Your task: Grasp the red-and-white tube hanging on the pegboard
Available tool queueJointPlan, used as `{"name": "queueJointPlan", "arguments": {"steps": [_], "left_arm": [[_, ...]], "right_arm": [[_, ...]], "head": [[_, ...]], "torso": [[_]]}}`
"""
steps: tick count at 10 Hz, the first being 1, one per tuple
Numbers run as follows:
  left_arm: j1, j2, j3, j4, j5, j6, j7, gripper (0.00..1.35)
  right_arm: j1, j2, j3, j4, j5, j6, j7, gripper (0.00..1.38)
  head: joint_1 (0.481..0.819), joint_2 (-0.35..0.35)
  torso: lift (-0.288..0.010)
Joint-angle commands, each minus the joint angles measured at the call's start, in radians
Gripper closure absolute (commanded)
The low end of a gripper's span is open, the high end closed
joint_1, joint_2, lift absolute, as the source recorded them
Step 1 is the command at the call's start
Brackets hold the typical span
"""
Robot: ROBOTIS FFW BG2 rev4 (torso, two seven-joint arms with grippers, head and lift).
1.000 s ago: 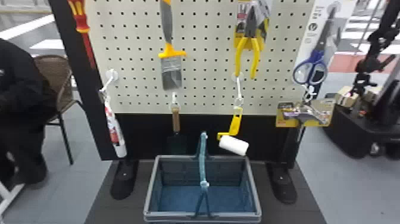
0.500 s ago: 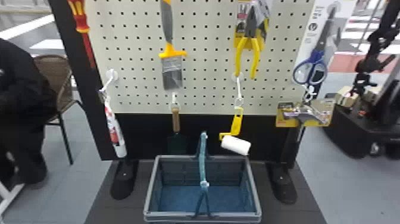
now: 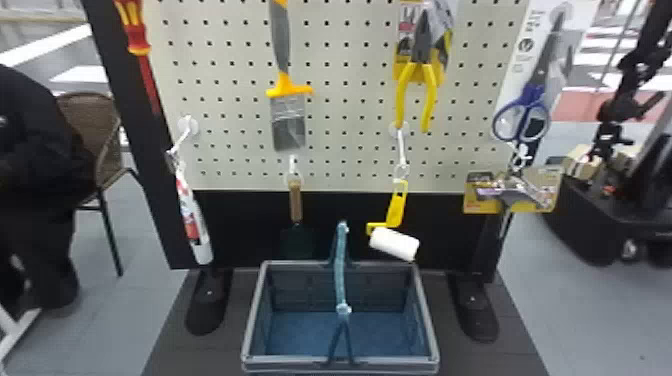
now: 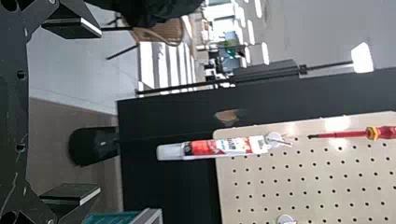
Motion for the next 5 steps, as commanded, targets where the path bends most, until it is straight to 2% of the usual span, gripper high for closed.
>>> {"name": "queueJointPlan", "arguments": {"steps": [1, 2, 3, 5], "left_arm": [[-0.084, 0.008, 0.048, 0.000, -0.003, 0.054, -0.038, 0.14], [-0.133, 0.027, 0.059, 0.012, 0.003, 0.087, -0.061, 0.14], [-0.194, 0.051, 0.065, 0.032, 0.036, 0.138, -0.104, 0.14], [-0.327, 0.088, 0.085, 0.093, 0.046, 0.204, -0.199, 0.14]], "right_arm": [[-0.002, -0.001, 0.000, 0.000, 0.000, 0.000, 0.000, 0.09], [-0.002, 0.000, 0.000, 0.000, 0.000, 0.000, 0.000, 0.09], [0.000, -0.001, 0.000, 0.000, 0.000, 0.000, 0.000, 0.09], [-0.004, 0.000, 0.000, -0.002, 0.000, 0.000, 0.000, 0.09]], "head": [[0.549, 0.000], [0.549, 0.000], [0.549, 0.000], [0.549, 0.000]], "torso": [[-0.100], [-0.100], [-0.100], [-0.100]]}}
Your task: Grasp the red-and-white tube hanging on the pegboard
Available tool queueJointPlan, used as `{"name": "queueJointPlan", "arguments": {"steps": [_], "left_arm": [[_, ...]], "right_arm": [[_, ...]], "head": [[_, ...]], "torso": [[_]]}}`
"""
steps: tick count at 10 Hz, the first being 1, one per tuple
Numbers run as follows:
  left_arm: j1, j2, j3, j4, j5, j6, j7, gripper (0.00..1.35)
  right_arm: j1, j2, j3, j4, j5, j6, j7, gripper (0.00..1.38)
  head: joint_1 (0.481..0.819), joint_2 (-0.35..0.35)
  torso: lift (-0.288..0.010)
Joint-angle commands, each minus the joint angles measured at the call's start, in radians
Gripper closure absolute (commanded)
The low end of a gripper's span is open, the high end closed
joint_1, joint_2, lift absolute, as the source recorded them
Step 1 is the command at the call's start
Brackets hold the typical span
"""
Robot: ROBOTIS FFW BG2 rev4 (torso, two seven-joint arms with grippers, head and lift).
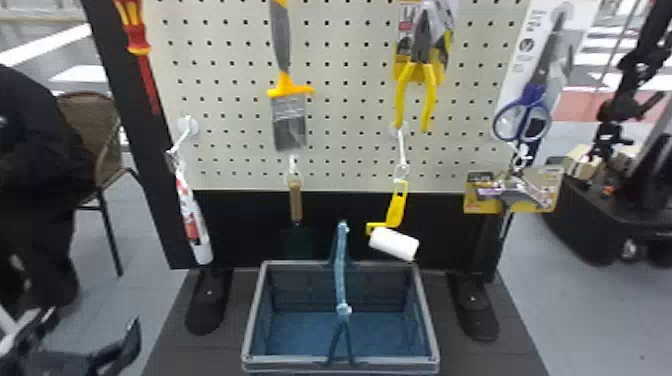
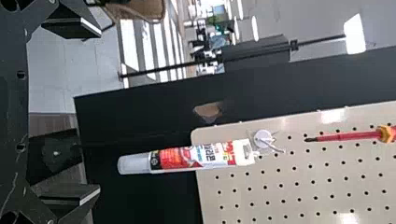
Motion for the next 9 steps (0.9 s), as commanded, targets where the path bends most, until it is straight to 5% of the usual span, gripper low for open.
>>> {"name": "queueJointPlan", "arguments": {"steps": [1, 5, 9], "left_arm": [[-0.107, 0.024, 0.016, 0.056, 0.026, 0.060, -0.047, 0.13], [-0.343, 0.093, 0.011, 0.154, 0.039, 0.264, -0.259, 0.13], [-0.487, 0.154, -0.047, 0.208, 0.034, 0.418, -0.394, 0.12]], "right_arm": [[-0.001, 0.000, 0.000, 0.000, 0.000, 0.000, 0.000, 0.09], [-0.001, 0.005, 0.000, -0.003, 0.002, -0.002, 0.000, 0.09], [-0.001, 0.012, 0.000, 0.000, 0.003, 0.000, 0.005, 0.09]], "head": [[0.549, 0.000], [0.549, 0.000], [0.549, 0.000]], "torso": [[-0.100], [-0.100], [-0.100]]}}
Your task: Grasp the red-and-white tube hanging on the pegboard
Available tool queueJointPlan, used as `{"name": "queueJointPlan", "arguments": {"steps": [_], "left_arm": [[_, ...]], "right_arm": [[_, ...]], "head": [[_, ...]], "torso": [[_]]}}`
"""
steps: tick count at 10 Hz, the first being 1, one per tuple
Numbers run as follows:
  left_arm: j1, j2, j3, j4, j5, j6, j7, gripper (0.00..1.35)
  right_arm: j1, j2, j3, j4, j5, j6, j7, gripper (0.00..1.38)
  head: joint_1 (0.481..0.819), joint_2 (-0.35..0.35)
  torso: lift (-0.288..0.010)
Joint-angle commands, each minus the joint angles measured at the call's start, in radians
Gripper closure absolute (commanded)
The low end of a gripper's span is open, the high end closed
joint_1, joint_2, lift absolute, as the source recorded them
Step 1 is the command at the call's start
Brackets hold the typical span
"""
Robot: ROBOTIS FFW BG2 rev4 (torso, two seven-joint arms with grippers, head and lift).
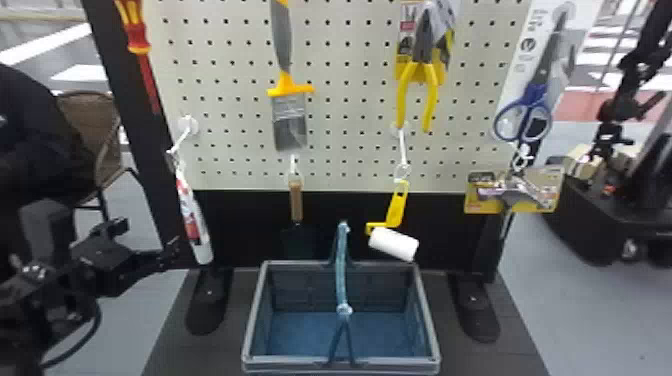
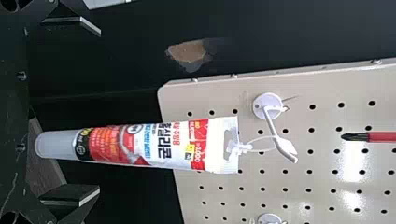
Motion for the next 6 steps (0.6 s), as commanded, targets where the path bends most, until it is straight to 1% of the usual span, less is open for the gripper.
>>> {"name": "queueJointPlan", "arguments": {"steps": [1, 2, 3, 4, 6], "left_arm": [[-0.061, 0.028, -0.032, 0.016, -0.006, 0.058, -0.036, 0.11], [-0.091, 0.041, -0.055, 0.046, 0.009, 0.073, -0.056, 0.11], [-0.121, 0.049, -0.072, 0.082, 0.034, 0.082, -0.077, 0.11], [-0.140, 0.052, -0.084, 0.102, 0.031, 0.105, -0.103, 0.11], [-0.186, 0.084, -0.120, 0.156, 0.019, 0.130, -0.140, 0.10]], "right_arm": [[0.001, 0.003, 0.000, 0.002, -0.001, 0.000, 0.003, 0.09], [-0.001, 0.003, 0.000, 0.002, -0.001, 0.000, 0.008, 0.09], [-0.001, 0.006, 0.000, 0.005, -0.001, 0.000, 0.012, 0.09], [-0.001, 0.008, 0.000, 0.007, -0.005, 0.000, 0.014, 0.09], [-0.001, 0.011, 0.000, 0.010, -0.009, -0.001, 0.017, 0.09]], "head": [[0.549, 0.000], [0.549, 0.000], [0.549, 0.000], [0.549, 0.000], [0.549, 0.000]], "torso": [[-0.100], [-0.100], [-0.100], [-0.100], [-0.100]]}}
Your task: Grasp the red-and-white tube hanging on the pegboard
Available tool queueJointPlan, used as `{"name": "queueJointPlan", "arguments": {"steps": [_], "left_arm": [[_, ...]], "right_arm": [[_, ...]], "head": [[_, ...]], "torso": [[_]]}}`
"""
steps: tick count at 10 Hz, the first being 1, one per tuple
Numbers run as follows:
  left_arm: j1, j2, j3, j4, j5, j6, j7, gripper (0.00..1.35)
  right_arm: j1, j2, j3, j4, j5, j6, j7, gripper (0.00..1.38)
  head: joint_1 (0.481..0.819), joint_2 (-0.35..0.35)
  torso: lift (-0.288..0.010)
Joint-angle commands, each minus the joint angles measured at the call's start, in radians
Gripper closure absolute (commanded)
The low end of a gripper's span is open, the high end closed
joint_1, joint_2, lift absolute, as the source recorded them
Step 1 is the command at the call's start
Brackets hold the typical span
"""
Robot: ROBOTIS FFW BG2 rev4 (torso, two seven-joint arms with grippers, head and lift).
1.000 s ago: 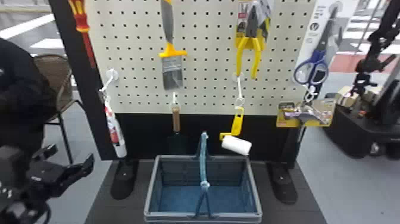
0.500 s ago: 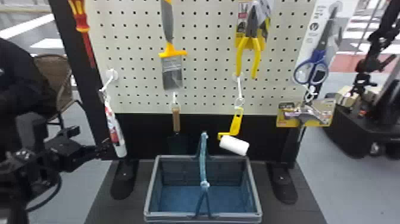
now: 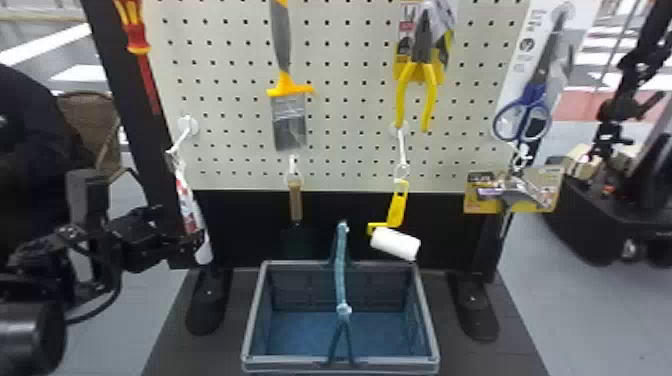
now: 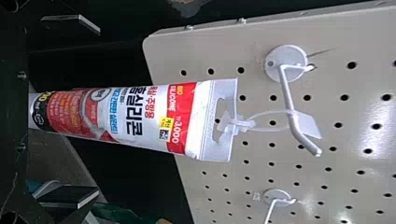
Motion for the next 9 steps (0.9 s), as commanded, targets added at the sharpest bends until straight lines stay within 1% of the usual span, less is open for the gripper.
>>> {"name": "queueJointPlan", "arguments": {"steps": [1, 2, 3, 4, 5, 6, 7, 8, 9], "left_arm": [[-0.027, 0.016, -0.018, 0.034, 0.005, -0.007, -0.007, 0.11], [-0.027, 0.014, -0.015, 0.034, 0.005, -0.015, -0.005, 0.17], [-0.027, 0.014, -0.015, 0.034, 0.001, -0.015, 0.000, 0.29], [-0.027, 0.012, -0.016, 0.034, 0.000, -0.012, 0.009, 0.55], [-0.027, 0.008, -0.018, 0.034, 0.001, -0.009, 0.016, 0.71], [-0.029, 0.005, -0.019, 0.034, 0.005, 0.007, 0.018, 0.71], [-0.027, 0.005, -0.018, 0.034, 0.006, 0.005, 0.019, 0.85], [-0.014, -0.001, -0.013, 0.034, 0.021, -0.012, 0.041, 1.03], [-0.005, -0.007, -0.007, 0.034, 0.032, -0.021, 0.049, 1.07]], "right_arm": [[0.002, 0.002, 0.000, 0.001, -0.005, 0.000, 0.002, 0.09], [0.002, 0.002, 0.000, 0.004, -0.005, -0.001, 0.004, 0.09], [0.002, 0.005, 0.000, 0.004, -0.007, -0.001, 0.004, 0.09], [0.004, 0.005, 0.000, 0.004, -0.008, 0.000, 0.004, 0.09], [0.004, 0.005, 0.000, 0.004, -0.008, 0.000, 0.005, 0.09], [0.004, 0.006, 0.000, 0.004, -0.010, 0.000, 0.005, 0.09], [0.004, 0.006, 0.000, 0.004, -0.011, -0.001, 0.005, 0.09], [0.004, 0.006, 0.000, 0.004, -0.011, -0.001, 0.007, 0.09], [0.004, 0.006, 0.000, 0.004, -0.011, -0.001, 0.007, 0.09]], "head": [[0.549, 0.000], [0.549, 0.000], [0.549, 0.000], [0.549, 0.000], [0.549, 0.000], [0.549, 0.000], [0.549, 0.000], [0.549, 0.000], [0.549, 0.000]], "torso": [[-0.100], [-0.100], [-0.100], [-0.100], [-0.100], [-0.100], [-0.100], [-0.100], [-0.100]]}}
